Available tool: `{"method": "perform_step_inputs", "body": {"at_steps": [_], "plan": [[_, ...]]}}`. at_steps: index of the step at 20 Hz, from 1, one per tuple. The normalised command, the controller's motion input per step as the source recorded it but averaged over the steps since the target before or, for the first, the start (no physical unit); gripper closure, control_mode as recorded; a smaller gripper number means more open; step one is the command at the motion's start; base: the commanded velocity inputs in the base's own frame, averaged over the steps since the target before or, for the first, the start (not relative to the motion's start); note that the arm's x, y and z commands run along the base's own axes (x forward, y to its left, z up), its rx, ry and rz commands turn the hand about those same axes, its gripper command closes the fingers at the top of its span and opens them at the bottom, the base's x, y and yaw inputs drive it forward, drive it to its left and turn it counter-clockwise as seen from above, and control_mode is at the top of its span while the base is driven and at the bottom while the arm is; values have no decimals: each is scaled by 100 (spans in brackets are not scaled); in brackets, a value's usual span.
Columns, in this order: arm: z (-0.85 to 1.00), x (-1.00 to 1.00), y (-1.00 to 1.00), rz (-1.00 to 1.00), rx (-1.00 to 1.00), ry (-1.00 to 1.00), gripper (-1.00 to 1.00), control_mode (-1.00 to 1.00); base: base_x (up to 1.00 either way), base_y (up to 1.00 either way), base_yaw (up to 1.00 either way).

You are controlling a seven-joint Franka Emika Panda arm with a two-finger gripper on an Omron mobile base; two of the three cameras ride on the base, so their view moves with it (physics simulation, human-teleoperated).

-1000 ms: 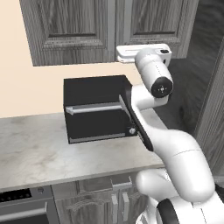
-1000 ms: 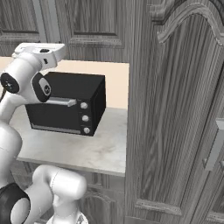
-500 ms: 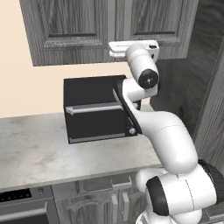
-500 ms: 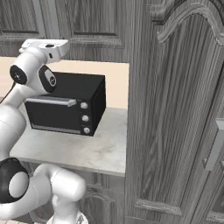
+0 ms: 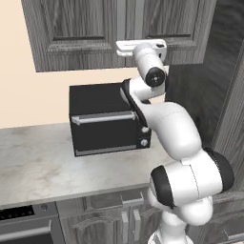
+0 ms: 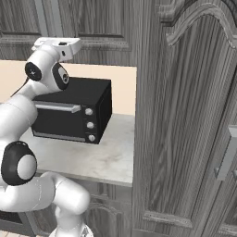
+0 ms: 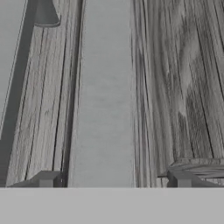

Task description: Move the mayonnaise and condiment bottle from the cabinet to the dining counter.

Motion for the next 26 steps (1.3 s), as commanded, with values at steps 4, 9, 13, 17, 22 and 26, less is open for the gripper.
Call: {"method": "perform_step_inputs", "body": {"at_steps": [4,9,13,17,22,26], "plan": [[0,45,3,0,0,0,-100,-100,0,0,0],[0,41,20,0,0,4,100,-100,0,0,0],[0,30,24,0,-1,7,100,-100,0,0,0],[-9,1,2,0,-1,9,100,-100,0,0,0],[-7,-26,-13,-5,0,7,100,-100,0,0,0],[0,-76,-37,-14,0,11,100,-100,0,0,0]]}}
